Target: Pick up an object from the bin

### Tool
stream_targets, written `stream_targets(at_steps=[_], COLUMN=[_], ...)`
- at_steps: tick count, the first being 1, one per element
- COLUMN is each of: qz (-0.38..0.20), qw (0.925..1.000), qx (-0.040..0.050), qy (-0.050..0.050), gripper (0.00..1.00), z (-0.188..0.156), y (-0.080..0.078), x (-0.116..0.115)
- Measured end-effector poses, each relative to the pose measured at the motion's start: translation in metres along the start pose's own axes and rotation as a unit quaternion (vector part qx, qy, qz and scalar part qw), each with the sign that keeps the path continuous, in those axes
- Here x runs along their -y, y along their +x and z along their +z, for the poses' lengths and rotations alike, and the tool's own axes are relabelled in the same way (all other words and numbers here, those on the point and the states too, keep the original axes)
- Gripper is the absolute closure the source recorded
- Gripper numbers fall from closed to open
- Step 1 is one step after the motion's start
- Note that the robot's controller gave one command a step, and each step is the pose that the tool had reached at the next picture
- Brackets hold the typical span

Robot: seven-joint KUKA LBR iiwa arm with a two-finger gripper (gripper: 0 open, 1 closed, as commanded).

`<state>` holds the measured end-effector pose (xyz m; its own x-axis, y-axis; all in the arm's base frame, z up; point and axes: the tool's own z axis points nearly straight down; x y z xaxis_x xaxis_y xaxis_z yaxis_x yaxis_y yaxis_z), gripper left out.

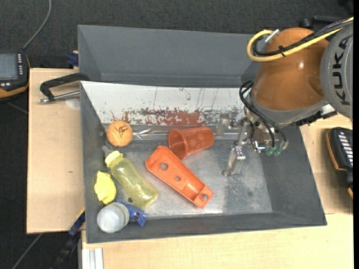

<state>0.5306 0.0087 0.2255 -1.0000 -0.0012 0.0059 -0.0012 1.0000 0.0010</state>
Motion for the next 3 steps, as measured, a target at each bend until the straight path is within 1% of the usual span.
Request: stream_targets(at_steps=[1,2,3], qz=[0.000,-0.013,-0.082], qw=[1.0000,0.9999,0.9966], qx=[0.0046,0.0057,0.0039], qy=[0.000,0.000,0.000], gripper=[0.00,0.00,0.00], z=[-0.005,0.048,0.073], y=[-0.001,-0.002,-0.012], x=[0.000,-0.039,-0.074])
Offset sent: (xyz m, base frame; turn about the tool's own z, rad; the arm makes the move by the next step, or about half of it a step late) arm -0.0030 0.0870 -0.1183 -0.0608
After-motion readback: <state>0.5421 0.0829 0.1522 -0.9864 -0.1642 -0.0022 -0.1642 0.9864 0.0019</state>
